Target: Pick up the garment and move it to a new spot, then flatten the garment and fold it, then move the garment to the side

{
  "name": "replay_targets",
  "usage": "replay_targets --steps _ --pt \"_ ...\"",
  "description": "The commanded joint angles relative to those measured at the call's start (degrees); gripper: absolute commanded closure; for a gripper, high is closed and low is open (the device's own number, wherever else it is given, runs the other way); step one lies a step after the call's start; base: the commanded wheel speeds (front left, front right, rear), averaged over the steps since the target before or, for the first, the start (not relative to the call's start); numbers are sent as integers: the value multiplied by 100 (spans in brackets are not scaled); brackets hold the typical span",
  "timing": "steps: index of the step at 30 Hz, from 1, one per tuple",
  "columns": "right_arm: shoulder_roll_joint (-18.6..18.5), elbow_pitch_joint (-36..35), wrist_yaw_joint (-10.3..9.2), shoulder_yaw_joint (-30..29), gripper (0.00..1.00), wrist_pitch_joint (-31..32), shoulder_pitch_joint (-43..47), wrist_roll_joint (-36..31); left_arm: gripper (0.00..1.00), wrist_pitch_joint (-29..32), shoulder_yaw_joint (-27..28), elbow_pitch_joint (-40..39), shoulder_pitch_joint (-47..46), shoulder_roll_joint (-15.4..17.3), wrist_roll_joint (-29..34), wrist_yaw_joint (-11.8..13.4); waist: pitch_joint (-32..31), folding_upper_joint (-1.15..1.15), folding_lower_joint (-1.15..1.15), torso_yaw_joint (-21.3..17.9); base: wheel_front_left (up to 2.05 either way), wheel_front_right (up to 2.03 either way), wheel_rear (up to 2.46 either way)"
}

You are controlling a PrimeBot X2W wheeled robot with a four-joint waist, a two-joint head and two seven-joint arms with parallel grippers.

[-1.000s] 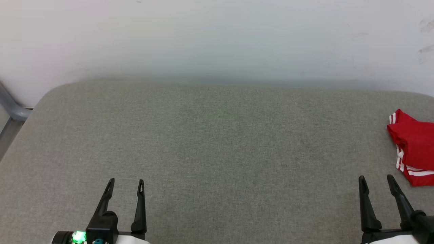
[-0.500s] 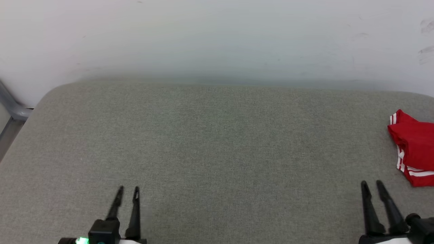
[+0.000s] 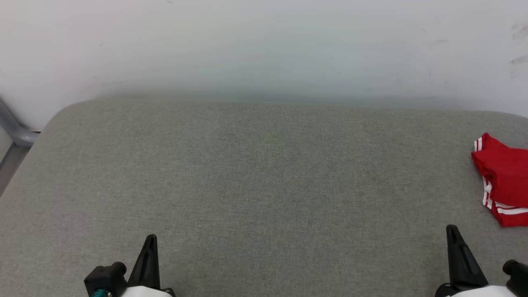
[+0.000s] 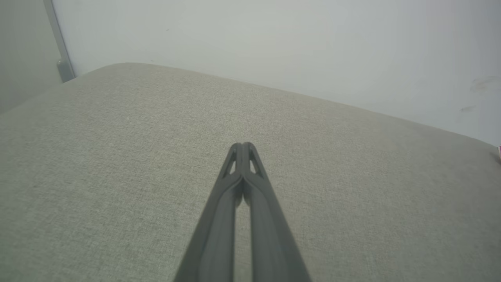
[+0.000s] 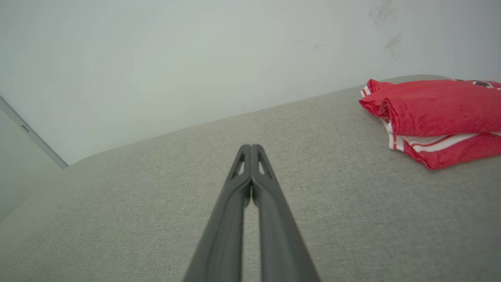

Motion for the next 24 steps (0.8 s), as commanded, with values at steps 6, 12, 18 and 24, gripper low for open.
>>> replay_targets --steps 6,12,18,24 --pt "-31 24 0 7 100 150 -290 751 100 154 113 15 -265 -7 -765 -131 3 0 0 -14 0 0 0" --pt "-37 108 -1 12 100 282 -393 1334 100 287 183 87 -358 -25 -1373 -211 5 0 0 -28 0 0 0" --pt "-42 190 -1 15 100 403 -491 1878 100 412 247 139 -442 -45 -1940 -290 8 0 0 -43 0 0 0" --pt "-45 263 -2 17 100 523 -579 2385 100 533 311 191 -526 -62 -2467 -361 11 0 0 -57 0 0 0"
